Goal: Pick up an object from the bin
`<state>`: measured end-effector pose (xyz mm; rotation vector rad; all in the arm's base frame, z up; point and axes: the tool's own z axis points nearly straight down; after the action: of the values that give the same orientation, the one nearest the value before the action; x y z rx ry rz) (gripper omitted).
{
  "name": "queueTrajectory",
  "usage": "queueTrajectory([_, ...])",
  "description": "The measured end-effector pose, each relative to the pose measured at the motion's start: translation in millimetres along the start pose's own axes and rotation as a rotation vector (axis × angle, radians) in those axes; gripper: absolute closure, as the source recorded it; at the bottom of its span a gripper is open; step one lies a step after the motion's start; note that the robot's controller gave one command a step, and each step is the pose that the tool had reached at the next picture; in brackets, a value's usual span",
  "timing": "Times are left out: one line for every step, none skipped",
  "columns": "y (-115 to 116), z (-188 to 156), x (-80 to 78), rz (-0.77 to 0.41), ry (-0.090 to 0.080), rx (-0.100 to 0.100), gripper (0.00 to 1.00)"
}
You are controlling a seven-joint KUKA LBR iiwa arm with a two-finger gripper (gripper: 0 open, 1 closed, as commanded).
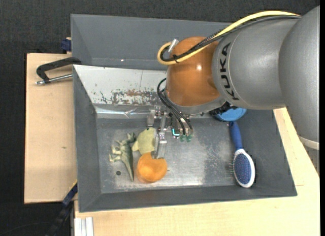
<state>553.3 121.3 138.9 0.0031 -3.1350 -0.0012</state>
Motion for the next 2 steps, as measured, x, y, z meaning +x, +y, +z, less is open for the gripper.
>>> queueTrajectory([3.2,69.0,8.1,-0.175,-0.007,0.0,0.0])
queueTrajectory([2.5,65.1,41.0,-0.664,-0.007,0.002,0.0])
